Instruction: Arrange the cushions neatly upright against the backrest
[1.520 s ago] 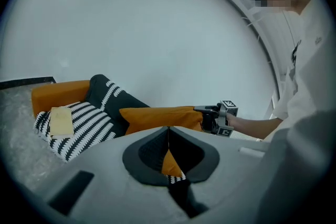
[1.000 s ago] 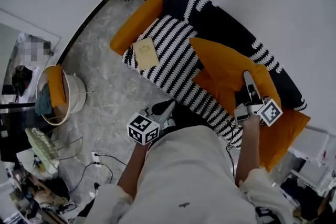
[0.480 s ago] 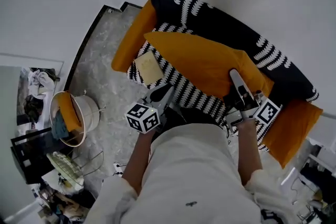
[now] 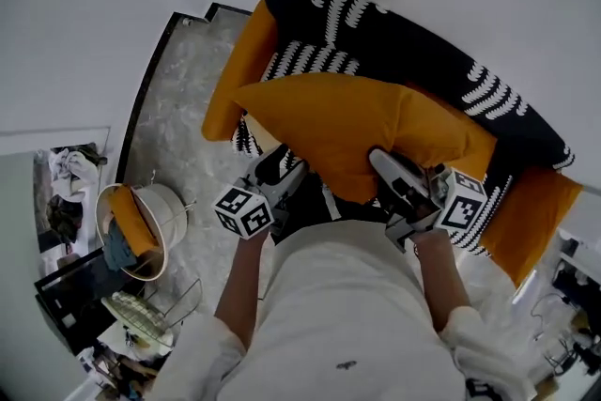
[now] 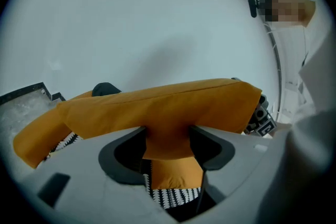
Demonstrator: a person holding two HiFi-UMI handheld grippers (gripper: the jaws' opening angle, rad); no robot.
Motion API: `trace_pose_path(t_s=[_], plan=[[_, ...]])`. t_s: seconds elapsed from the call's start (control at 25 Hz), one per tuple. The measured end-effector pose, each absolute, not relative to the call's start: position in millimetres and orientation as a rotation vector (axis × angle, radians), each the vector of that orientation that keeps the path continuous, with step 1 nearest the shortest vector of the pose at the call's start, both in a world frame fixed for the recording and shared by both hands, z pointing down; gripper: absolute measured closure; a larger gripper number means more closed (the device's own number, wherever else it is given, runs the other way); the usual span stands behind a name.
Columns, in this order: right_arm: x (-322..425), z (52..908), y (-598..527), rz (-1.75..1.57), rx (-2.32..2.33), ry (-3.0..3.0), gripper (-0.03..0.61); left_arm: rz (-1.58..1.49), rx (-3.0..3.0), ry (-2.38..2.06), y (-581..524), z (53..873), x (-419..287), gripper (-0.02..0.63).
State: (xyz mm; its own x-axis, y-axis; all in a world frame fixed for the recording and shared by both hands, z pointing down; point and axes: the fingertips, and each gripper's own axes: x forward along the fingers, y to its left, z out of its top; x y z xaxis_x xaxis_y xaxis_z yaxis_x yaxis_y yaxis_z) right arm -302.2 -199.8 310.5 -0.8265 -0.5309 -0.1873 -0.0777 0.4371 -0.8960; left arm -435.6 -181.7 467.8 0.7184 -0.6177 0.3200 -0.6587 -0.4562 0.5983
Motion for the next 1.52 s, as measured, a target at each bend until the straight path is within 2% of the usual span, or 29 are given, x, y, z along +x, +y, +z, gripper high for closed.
trace_pose_path(t_s=[0.32,0.52,0.6,0.88,1.2,1.52], plan=[[-339.2,302.2,-243.6,-1.351,-0.669,2.215,0.563,0.134,2.363,-0.662,-248.5,466.6,-442.1,0.439],[-357.7,322.5,-274.1,-1.338,-0.782,2.178,0.563,0.185,2.460,-0.569,-298.1,483.4,-454.0,0.565],[-357.8,330.6,-281.2,-1.342,-0.830,2.147,0.563,0.221,2.475,-0.563,-311.3,488.5,-455.5,0.594],[-326.0,374.1,-309.7,-1.336,-1.107,2.172,0.563,0.213,2.425,-0.510,-341.4,497.0,-463.9,0.601],[-327.9,455.6,-326.0,-1.409,-1.492,2.453,0.563,0.229,2.350,-0.509,-360.3,515.4,-493.2,0.601],[-298.2,507.6,-358.4,-1.360,-1.656,2.465,0.563,0.303,2.377,-0.460,-366.3,537.8,-477.4,0.603]])
